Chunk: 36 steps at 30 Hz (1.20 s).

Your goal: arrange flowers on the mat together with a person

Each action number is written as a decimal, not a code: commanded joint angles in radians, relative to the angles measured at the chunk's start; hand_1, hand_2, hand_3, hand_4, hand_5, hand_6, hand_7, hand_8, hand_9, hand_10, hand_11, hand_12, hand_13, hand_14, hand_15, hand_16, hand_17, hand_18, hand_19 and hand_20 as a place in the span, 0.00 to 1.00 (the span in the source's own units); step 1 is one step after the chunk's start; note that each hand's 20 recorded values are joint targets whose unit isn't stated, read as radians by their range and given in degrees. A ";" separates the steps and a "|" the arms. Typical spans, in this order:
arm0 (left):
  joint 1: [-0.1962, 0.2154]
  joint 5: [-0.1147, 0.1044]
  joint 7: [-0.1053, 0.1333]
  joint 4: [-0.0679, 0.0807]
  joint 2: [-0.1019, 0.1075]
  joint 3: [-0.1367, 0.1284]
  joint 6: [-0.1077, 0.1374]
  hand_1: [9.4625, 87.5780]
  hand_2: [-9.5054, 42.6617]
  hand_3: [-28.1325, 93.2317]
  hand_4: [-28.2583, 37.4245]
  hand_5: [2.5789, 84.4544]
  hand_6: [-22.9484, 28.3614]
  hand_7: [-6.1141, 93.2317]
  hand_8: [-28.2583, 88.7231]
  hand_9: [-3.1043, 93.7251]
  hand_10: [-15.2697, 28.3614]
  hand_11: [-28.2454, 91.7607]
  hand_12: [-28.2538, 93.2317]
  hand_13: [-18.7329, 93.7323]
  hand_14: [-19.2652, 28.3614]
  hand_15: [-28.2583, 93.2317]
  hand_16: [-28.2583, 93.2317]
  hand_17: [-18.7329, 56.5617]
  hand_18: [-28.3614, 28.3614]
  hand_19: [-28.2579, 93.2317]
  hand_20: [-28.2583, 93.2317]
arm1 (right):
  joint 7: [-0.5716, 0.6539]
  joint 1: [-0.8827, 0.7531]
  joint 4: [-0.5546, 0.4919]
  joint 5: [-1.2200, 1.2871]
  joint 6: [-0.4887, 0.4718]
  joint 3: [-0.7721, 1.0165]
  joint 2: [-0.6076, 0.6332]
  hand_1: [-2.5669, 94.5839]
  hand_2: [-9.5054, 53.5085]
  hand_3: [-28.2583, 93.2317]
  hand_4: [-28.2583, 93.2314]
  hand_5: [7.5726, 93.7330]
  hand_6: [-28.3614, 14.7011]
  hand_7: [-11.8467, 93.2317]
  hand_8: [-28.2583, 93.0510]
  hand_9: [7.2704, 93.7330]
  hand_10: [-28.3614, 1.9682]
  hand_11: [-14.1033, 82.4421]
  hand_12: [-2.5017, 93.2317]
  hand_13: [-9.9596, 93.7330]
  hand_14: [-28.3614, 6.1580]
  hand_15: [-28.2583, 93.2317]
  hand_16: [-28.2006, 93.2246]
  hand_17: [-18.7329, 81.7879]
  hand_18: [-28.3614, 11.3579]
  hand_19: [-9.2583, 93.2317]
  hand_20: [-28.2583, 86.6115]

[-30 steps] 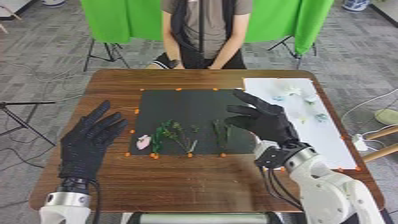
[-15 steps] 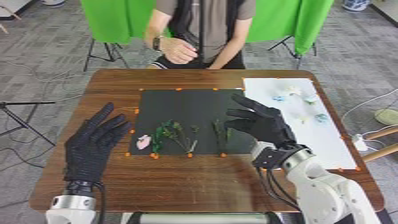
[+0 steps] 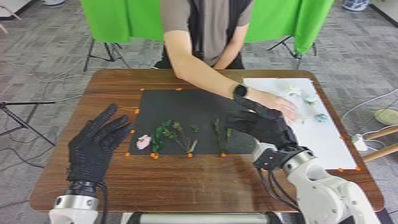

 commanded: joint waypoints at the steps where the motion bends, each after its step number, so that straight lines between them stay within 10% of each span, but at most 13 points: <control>1: 0.012 -0.008 -0.009 0.003 -0.003 0.001 0.013 0.15 0.32 0.87 0.00 0.44 0.63 0.16 0.17 0.43 0.84 0.43 0.32 0.43 0.98 0.61 0.16 0.17 0.97 0.74 0.22 | -0.015 -0.010 -0.005 -0.002 0.021 0.005 0.004 0.27 0.19 0.94 0.00 0.46 0.69 0.24 0.12 0.53 0.40 0.28 0.15 0.52 0.26 0.58 0.31 0.22 0.27 0.58 0.40; 5: 0.012 0.003 -0.046 -0.002 -0.023 -0.009 0.006 0.15 0.32 0.87 0.00 0.44 0.64 0.16 0.17 0.43 0.84 0.44 0.32 0.43 0.98 0.61 0.16 0.17 0.97 0.74 0.22 | -0.003 -0.023 -0.016 -0.001 0.030 0.013 0.001 0.27 0.19 0.94 0.00 0.46 0.69 0.24 0.12 0.53 0.40 0.28 0.15 0.52 0.26 0.58 0.31 0.22 0.27 0.58 0.40; 19: 0.002 -0.014 0.002 0.004 0.007 0.009 0.024 0.15 0.32 0.87 0.00 0.44 0.64 0.16 0.17 0.43 0.85 0.44 0.33 0.43 1.00 0.64 0.16 0.19 0.99 0.79 0.23 | -0.011 -0.002 0.004 -0.006 0.010 0.002 0.001 0.27 0.19 0.94 0.00 0.46 0.69 0.24 0.12 0.53 0.40 0.28 0.15 0.52 0.27 0.58 0.30 0.23 0.27 0.58 0.41; 36: 0.006 -0.015 0.001 0.004 0.009 0.015 0.029 0.15 0.32 0.87 0.00 0.44 0.64 0.16 0.17 0.43 0.86 0.45 0.33 0.43 1.00 0.65 0.15 0.18 0.98 0.80 0.22 | 0.001 0.003 0.007 -0.014 0.012 -0.003 0.005 0.27 0.19 0.94 0.00 0.47 0.69 0.24 0.12 0.54 0.40 0.29 0.15 0.52 0.27 0.58 0.30 0.23 0.27 0.58 0.41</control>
